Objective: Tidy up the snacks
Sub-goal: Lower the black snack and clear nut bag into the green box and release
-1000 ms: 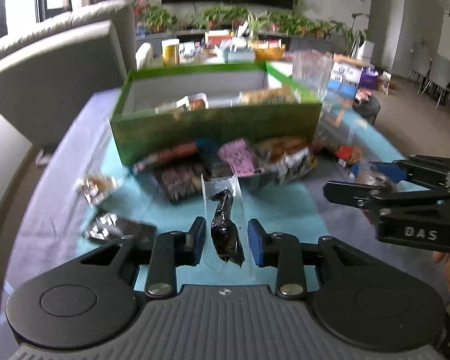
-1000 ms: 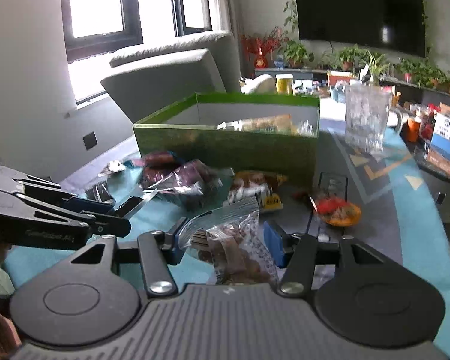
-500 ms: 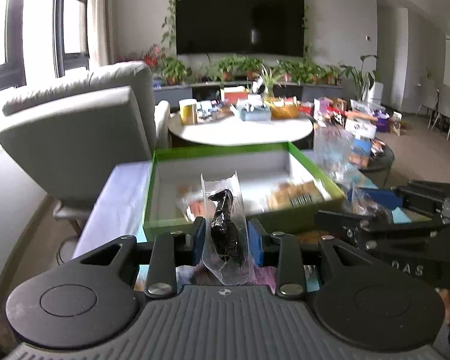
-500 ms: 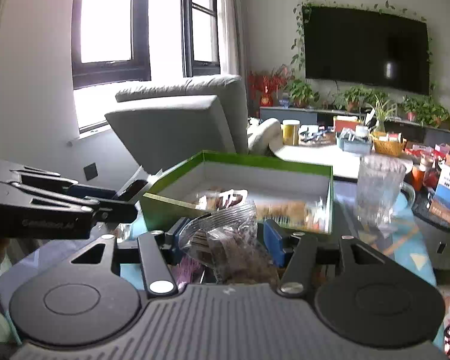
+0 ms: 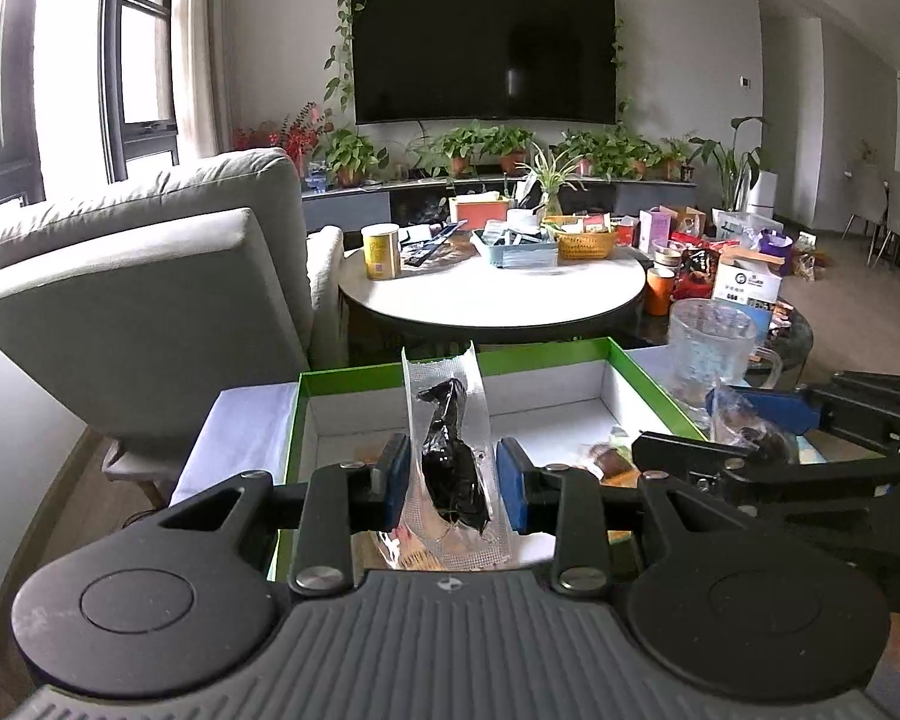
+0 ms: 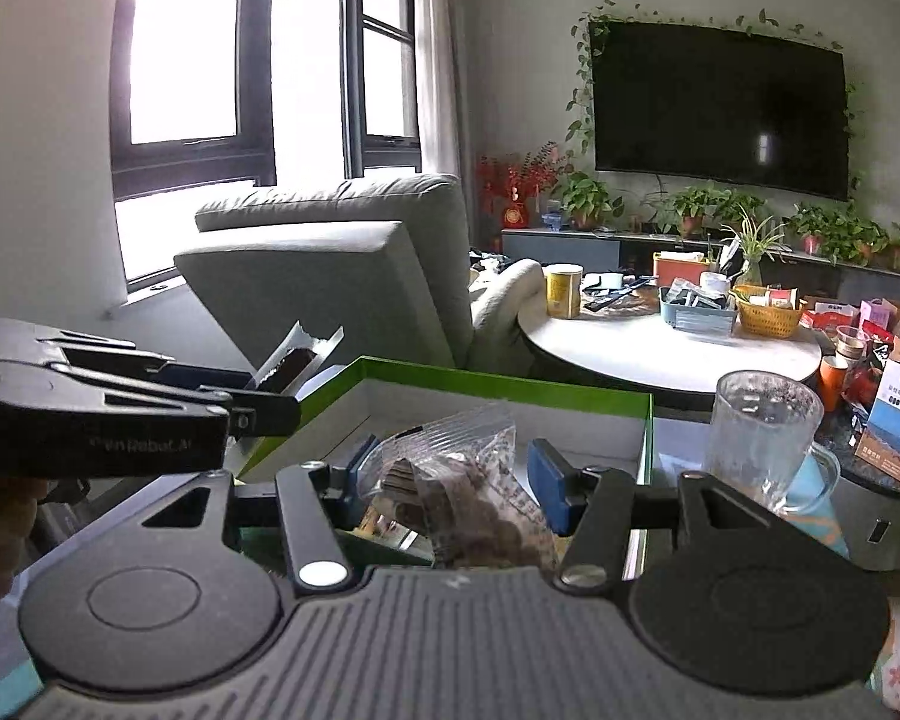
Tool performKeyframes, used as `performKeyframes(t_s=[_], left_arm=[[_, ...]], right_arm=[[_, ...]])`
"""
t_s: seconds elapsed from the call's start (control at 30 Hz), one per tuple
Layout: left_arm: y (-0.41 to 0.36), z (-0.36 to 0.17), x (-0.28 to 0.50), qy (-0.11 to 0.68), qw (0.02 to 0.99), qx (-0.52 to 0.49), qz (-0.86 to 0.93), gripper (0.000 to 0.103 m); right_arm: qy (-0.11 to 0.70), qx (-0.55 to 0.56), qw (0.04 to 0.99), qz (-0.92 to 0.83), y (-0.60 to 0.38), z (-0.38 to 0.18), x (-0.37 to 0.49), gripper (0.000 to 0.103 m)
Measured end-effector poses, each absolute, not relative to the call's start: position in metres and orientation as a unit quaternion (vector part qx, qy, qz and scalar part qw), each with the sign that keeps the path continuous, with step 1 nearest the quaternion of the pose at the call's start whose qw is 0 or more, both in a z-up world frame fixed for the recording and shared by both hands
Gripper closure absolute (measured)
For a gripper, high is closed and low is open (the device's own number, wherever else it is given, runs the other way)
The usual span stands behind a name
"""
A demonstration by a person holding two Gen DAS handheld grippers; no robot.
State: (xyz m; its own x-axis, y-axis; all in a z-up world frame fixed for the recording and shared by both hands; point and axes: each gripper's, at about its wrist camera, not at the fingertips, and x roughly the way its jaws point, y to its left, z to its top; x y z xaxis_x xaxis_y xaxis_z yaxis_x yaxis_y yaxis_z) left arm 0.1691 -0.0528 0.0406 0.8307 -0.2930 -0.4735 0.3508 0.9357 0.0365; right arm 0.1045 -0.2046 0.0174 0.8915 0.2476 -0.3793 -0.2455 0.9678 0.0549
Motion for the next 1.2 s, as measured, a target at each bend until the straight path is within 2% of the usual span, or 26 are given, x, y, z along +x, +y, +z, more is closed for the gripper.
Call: performKeyframes(t_s=[0.4,0.73,0.93,1.2], left_arm=[[-0.054,0.029,0.218,0.259,0.951,0.068,-0.152,0.074],[-0.059,-0.006,0.247,0.306,0.938,0.063,-0.148,0.072],[-0.061,-0.026,0.251,0.334,0.931,0.080,-0.121,0.069],[-0.050,-0.020,0.242,0.332,0.934,0.074,-0.112,0.061]], right_arm=[[0.223,0.019,0.969,0.105,-0.210,0.009,0.143,0.046],[0.244,0.051,0.964,0.089,-0.211,-0.005,0.175,0.046],[0.267,0.054,0.959,0.075,-0.206,-0.021,0.184,0.044],[0.291,0.076,0.952,0.061,-0.213,-0.027,0.179,0.044]])
